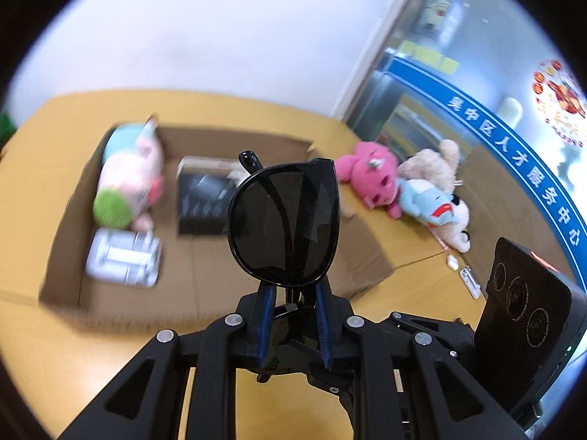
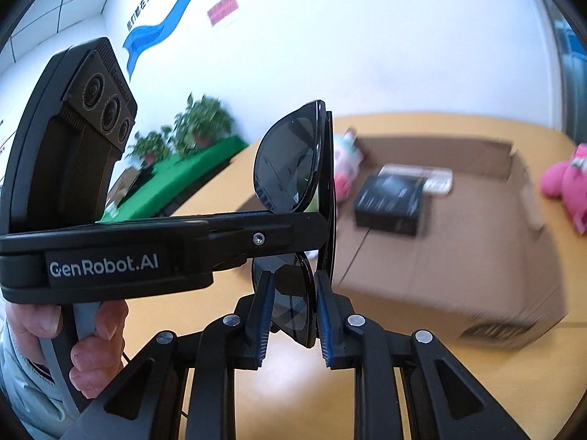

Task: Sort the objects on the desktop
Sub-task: 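Lift and carry the sunglasses with the left gripper into the box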

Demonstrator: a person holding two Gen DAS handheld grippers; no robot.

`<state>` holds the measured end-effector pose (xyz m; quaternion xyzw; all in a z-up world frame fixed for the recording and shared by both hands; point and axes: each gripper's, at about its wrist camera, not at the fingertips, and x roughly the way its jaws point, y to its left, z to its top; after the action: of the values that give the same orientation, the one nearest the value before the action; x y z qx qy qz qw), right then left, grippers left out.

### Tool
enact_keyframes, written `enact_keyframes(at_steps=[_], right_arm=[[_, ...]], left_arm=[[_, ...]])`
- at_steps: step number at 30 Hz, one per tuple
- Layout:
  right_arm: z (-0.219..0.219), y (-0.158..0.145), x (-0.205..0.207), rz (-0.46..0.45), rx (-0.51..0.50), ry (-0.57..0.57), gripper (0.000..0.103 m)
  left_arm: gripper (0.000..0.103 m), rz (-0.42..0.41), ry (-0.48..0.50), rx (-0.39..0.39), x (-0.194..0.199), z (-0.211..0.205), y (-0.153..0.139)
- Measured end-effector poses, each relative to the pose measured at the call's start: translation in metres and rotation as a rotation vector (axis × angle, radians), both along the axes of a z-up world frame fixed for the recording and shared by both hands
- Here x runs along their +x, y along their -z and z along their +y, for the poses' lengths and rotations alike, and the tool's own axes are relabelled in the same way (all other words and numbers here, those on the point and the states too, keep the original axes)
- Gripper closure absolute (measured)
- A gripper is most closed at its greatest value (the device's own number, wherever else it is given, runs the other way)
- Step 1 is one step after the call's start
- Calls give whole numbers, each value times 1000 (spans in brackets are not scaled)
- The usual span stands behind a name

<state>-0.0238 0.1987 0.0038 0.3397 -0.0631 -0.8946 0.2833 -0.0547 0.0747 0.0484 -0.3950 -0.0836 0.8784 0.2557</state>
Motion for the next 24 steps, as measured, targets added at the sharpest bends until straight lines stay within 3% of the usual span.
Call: enact_keyframes(at_steps=[6, 12, 20, 24], right_arm=[[35, -44, -37, 48, 20, 74, 82], [66, -69, -86, 47, 7, 118, 84], [92, -69, -163, -34, 39, 128, 84], [105, -50, -211, -105, 24, 132, 84]], left_arm=[[84, 53, 73, 3, -38, 36, -40], [84, 71, 121, -12, -88, 72, -65], [84, -17, 123, 12, -164, 98, -52], [84, -71, 116, 9, -206, 109, -31]])
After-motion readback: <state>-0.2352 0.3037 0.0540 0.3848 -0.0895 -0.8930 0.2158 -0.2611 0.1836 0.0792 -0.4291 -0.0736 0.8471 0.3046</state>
